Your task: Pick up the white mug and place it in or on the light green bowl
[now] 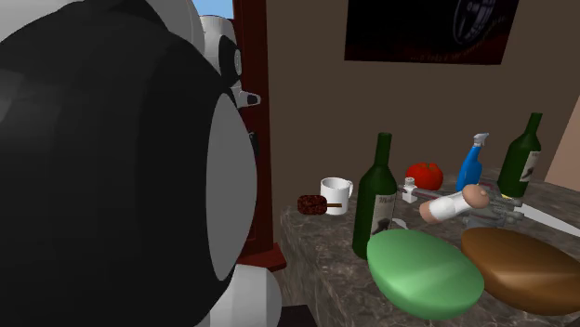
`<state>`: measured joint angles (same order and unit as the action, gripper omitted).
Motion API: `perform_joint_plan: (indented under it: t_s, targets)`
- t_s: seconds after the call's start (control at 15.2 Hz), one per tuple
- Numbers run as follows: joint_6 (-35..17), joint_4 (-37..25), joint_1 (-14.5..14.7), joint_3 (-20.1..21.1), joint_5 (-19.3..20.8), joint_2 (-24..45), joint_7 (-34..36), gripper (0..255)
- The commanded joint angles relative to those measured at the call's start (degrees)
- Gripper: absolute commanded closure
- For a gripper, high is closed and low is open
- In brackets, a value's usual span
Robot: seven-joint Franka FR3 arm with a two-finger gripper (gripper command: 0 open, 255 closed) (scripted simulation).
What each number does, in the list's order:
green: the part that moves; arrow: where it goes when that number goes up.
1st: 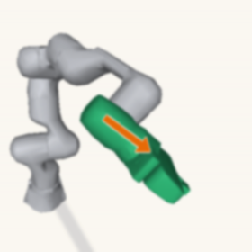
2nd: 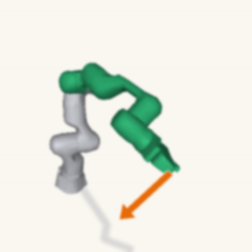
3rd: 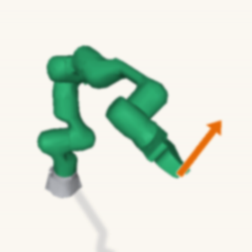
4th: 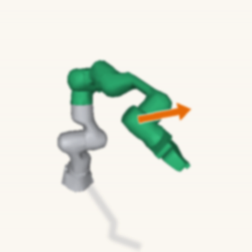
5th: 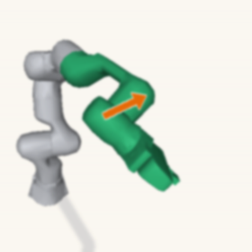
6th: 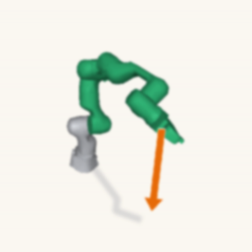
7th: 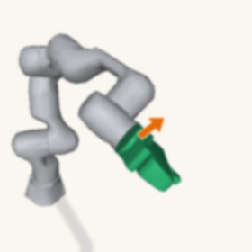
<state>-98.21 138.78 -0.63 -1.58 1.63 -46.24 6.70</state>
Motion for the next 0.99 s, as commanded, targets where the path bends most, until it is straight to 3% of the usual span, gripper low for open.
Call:
perform_joint_plan:
  t_s: [0.0, 0.46, 0.92]
  targets:
    - [0.0, 0.0, 0.0, 0.0, 0.0, 0.0, 0.0, 0]
    - [-5.4, -3.6, -2.6, -7.4, 3.6, 10.5, -7.2, 0]
    - [-9.7, -10.3, -4.2, -14.4, 4.7, 23.1, -14.5, 0]
